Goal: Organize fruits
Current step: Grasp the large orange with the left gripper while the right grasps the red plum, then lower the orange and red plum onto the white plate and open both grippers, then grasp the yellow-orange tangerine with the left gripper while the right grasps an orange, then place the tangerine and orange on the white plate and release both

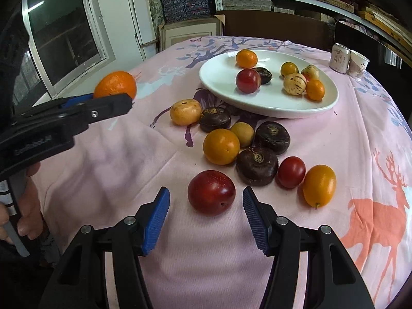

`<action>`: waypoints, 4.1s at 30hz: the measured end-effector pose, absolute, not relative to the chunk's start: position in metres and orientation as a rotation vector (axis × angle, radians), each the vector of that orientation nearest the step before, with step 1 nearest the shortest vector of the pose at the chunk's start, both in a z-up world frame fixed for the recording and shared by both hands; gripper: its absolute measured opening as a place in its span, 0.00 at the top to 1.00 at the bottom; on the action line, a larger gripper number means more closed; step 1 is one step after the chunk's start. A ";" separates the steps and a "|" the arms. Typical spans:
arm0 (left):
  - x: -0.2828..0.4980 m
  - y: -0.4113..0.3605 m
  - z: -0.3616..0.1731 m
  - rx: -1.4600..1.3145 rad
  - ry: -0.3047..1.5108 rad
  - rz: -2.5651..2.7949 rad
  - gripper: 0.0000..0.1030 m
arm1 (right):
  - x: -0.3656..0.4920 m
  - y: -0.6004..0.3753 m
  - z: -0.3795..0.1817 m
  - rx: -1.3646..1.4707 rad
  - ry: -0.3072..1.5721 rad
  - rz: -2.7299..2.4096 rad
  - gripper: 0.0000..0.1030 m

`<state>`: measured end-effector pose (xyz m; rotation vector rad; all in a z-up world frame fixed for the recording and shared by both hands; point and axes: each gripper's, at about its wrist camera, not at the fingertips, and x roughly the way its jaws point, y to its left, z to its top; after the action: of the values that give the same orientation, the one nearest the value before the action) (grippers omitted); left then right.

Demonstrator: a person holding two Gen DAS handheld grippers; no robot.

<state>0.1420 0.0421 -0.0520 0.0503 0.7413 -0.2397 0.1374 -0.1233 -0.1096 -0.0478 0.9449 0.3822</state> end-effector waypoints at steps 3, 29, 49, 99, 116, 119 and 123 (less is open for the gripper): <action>0.141 0.047 -0.054 0.043 0.746 -0.231 0.58 | 0.142 -0.123 -0.115 -0.039 0.966 0.366 0.62; 0.206 -0.023 -0.006 0.086 0.652 -0.202 0.58 | 0.183 -0.228 0.010 0.083 0.596 0.216 0.62; 0.368 -0.018 -0.083 -0.010 0.870 -0.149 0.43 | 0.343 -0.204 -0.063 0.026 0.776 0.216 0.41; 0.212 0.029 -0.085 -0.007 0.721 -0.266 0.60 | 0.149 -0.211 -0.098 0.023 0.887 0.213 0.43; 0.214 0.033 -0.087 -0.022 0.731 -0.262 0.60 | 0.139 -0.224 -0.096 0.078 0.838 0.204 0.64; 0.211 0.031 -0.085 -0.008 0.720 -0.258 0.60 | 0.134 -0.229 -0.084 0.088 0.803 0.204 0.64; 0.206 0.024 -0.078 0.032 0.711 -0.267 0.60 | 0.135 -0.235 -0.056 0.079 0.735 0.220 0.64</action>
<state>0.2063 0.0236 -0.0784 0.0317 0.7115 -0.2667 0.1350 -0.2350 -0.0555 0.0787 0.7350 0.2198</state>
